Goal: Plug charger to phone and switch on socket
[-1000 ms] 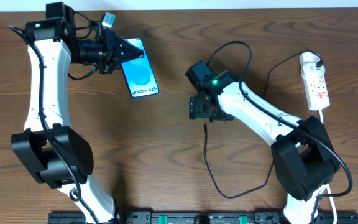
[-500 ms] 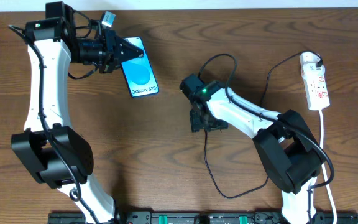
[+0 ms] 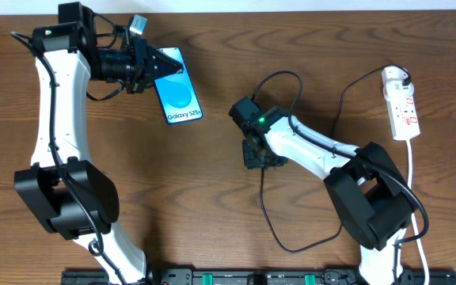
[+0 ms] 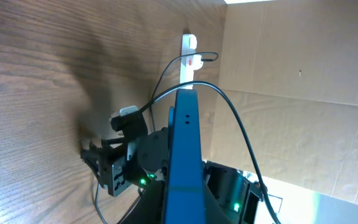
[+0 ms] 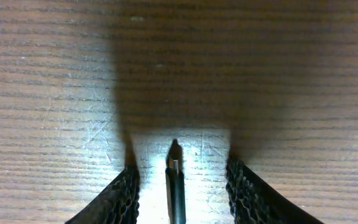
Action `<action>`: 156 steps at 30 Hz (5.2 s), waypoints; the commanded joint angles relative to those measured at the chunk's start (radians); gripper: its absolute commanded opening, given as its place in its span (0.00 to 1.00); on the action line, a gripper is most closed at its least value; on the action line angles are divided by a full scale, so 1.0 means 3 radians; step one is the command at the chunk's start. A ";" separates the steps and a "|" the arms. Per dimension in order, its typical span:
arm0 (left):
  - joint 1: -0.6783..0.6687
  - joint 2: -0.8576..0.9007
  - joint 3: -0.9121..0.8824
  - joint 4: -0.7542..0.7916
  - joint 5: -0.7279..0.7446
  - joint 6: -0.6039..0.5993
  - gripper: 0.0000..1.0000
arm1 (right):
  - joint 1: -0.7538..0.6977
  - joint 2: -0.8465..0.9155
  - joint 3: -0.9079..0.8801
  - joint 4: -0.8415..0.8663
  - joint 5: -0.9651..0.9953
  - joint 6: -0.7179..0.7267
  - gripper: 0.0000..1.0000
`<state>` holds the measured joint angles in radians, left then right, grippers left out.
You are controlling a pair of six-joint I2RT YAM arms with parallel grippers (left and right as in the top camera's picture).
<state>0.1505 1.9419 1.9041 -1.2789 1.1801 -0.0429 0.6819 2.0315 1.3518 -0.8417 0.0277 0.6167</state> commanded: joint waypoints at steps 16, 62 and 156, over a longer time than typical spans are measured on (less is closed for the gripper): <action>0.0024 -0.0022 0.0031 -0.0010 0.0130 0.0067 0.07 | 0.0043 0.0095 -0.0322 -0.0039 0.0111 0.0061 0.01; 0.0023 -0.0022 0.0031 0.4153 0.0879 -0.3220 0.07 | -0.1010 0.0092 0.0927 0.3159 -0.5276 -0.0128 0.01; -0.0389 -0.0003 -0.0120 0.4395 0.0538 -0.2621 0.07 | -0.1052 0.0092 0.0927 0.5163 -0.4494 0.1807 0.77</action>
<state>0.0364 1.9430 1.8736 0.0319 1.3087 -0.8558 0.3641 2.0640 1.6184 0.7021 -1.3579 1.1641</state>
